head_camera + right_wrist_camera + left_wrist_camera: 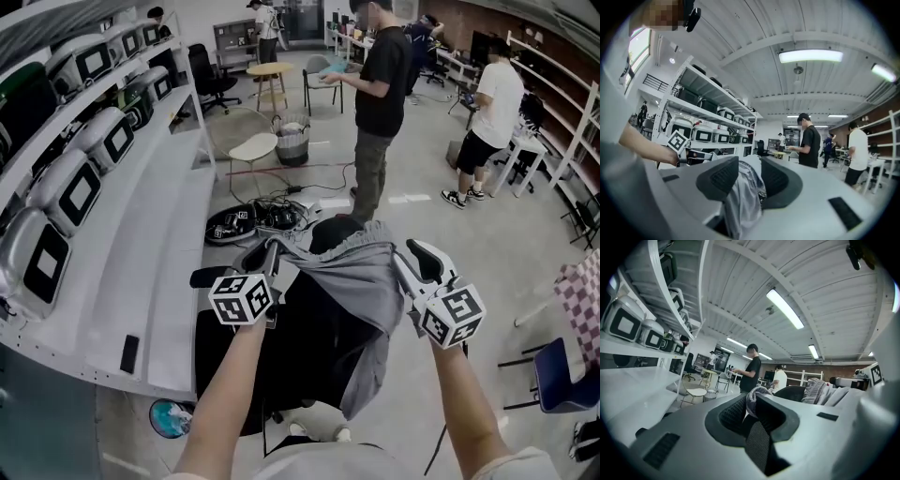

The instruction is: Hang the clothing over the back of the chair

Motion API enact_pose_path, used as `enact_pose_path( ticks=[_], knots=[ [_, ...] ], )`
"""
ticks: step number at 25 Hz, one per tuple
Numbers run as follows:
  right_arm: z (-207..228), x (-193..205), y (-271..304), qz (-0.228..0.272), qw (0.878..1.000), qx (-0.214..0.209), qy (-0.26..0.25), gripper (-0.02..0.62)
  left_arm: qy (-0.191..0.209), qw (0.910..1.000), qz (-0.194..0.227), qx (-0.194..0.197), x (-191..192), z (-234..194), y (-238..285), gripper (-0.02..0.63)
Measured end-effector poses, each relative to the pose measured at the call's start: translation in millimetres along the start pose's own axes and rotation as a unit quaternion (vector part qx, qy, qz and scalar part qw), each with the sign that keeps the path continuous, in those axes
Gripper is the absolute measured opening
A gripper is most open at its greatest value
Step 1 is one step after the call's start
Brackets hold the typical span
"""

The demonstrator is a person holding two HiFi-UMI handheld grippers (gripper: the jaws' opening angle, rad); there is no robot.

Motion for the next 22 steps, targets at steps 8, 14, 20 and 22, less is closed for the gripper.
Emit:
enact_pose_path(
  ticks=[8,14,20,22],
  knots=[
    [-16,4,-5,0.007,1.000,-0.021,0.000,0.160,-0.012,0.9996,-0.024,0.010,19,8,-26,0.160],
    [-16,-1,-16,0.024,0.999,-0.021,-0.002,0.158,0.004,0.9998,-0.018,0.005,22,28,-55,0.160],
    [-20,1,-32,0.031,0.999,-0.022,0.008,0.158,-0.017,0.9997,-0.007,-0.018,26,26,-74,0.160],
    [-22,0,-36,0.032,0.999,-0.027,0.007,0.158,-0.036,0.9993,-0.008,-0.007,25,25,-78,0.167]
  ],
)
Point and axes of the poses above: the fingertips, and each gripper's own axes: y forward along the fingers, z to its right, x out of its underside, the point moved 7 cm from there along -y, backward along the fingers, and after that the axes turned 5 degrees about x, right-handed, at the moved point
